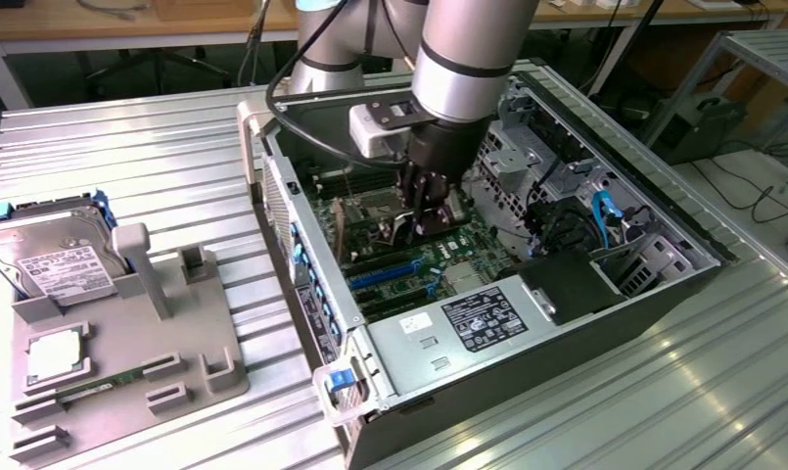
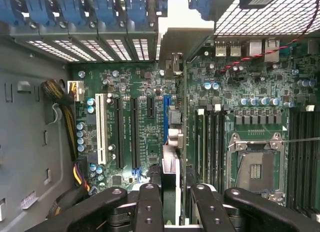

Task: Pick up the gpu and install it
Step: 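Insert the gpu into the slot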

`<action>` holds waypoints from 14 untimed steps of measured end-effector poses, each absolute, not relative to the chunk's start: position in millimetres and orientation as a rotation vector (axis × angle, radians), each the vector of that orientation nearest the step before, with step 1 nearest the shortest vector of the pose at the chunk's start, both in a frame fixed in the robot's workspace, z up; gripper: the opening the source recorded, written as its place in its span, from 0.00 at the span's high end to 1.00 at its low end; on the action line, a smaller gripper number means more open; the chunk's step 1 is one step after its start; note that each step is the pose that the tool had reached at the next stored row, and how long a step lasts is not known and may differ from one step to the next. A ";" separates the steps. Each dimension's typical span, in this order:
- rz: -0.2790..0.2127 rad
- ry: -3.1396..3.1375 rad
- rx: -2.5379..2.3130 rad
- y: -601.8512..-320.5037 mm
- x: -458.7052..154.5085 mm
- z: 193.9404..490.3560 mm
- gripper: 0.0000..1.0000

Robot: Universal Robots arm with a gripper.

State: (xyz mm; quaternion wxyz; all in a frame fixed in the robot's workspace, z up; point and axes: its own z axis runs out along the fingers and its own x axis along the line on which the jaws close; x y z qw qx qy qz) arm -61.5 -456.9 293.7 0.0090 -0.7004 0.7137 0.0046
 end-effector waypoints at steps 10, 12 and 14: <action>0.016 2.230 -2.189 -461.6 -63.6 277.2 0.73; 0.022 2.233 -2.191 -461.6 -64.1 273.0 0.73; 0.025 2.234 -2.193 -462.5 -64.2 270.2 0.73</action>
